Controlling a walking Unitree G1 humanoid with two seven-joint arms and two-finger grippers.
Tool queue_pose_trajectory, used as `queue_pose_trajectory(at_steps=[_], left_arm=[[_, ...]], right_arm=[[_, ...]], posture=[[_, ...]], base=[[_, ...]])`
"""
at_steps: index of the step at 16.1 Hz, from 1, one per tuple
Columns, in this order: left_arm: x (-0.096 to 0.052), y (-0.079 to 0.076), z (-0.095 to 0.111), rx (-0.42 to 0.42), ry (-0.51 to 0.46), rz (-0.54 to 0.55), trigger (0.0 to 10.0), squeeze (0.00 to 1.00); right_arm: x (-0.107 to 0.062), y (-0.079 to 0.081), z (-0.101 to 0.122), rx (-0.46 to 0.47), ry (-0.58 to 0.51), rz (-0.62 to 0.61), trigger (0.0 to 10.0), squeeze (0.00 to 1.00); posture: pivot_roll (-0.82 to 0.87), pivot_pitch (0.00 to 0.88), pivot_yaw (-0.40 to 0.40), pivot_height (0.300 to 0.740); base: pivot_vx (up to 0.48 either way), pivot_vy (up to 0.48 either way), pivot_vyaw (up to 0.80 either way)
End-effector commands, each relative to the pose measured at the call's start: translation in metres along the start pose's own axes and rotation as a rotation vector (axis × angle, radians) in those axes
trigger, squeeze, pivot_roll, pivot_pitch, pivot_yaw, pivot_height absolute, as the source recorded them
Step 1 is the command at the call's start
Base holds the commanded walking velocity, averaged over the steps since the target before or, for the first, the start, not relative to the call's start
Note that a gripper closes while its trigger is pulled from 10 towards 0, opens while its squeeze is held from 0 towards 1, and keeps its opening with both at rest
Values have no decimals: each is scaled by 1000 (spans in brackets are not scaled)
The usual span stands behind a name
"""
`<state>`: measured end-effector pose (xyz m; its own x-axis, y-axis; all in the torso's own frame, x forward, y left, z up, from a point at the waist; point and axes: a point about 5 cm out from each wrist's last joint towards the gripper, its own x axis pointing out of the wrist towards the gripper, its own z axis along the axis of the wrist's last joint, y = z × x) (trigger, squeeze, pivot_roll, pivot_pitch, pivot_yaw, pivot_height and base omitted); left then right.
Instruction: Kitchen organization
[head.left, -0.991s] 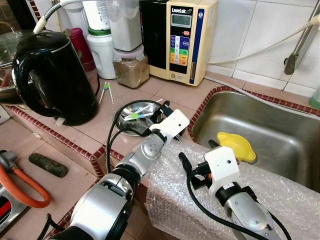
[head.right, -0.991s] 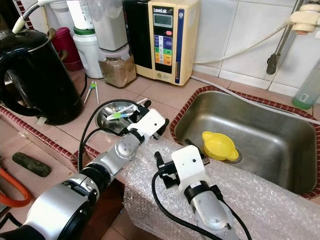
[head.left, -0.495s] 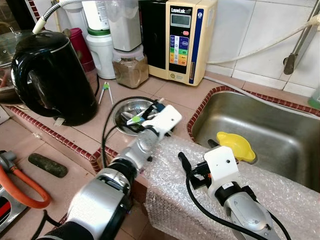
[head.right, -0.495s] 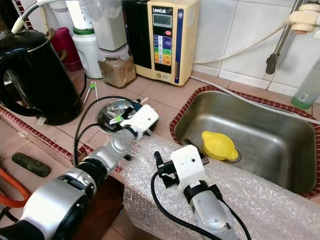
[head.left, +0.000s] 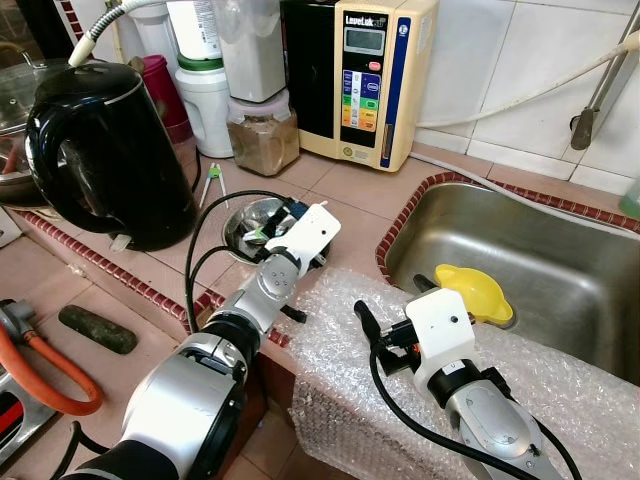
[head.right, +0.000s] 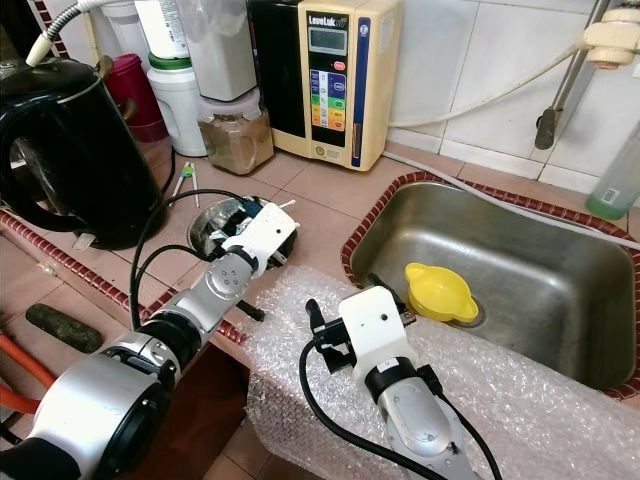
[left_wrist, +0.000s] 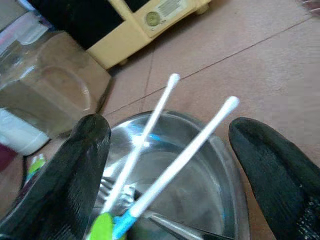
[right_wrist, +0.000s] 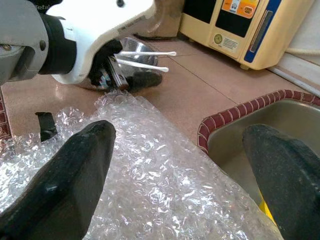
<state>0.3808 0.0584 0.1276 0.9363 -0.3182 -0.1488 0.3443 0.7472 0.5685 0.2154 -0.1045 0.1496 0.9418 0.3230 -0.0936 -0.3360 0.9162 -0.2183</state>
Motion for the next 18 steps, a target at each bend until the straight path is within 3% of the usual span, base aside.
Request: queue_pose_trajectory(at_steps=[1,4,8,9,10,11,18], left_arm=[[2,-6,8,33,-22,-53,10000,0],[1,-26,14,79,-46,-161,10000,0],[1,-30,16,109,-44,-182,10000,0],[2,-27,14,100,-32,-179,4196,0],[1,-26,12,102,-25,-178,3490,0],[1,-25,11,98,-20,-177,0,0],[2,-20,10,91,-22,-144,0,0]], right_arm=[[1,3,2,-3,-12,14,10000,0],[1,3,2,-3,-10,11,10000,0],[1,3,2,-4,-10,8,10000,0],[1,3,2,-6,-12,10,10000,0],[1,2,2,-7,-12,10,10000,0],[1,2,2,-7,-12,9,10000,0],[1,2,2,-8,-14,9,10000,0]], posture=[[-118,0,78,740],[-123,0,83,740],[-124,0,82,740],[-122,0,80,740],[-121,0,80,740],[-119,0,78,740],[-118,0,78,740]], base=[[0,0,0],[0,0,0],[0,0,0],[0,0,0],[0,0,0],[0,0,0],[0,0,0]])
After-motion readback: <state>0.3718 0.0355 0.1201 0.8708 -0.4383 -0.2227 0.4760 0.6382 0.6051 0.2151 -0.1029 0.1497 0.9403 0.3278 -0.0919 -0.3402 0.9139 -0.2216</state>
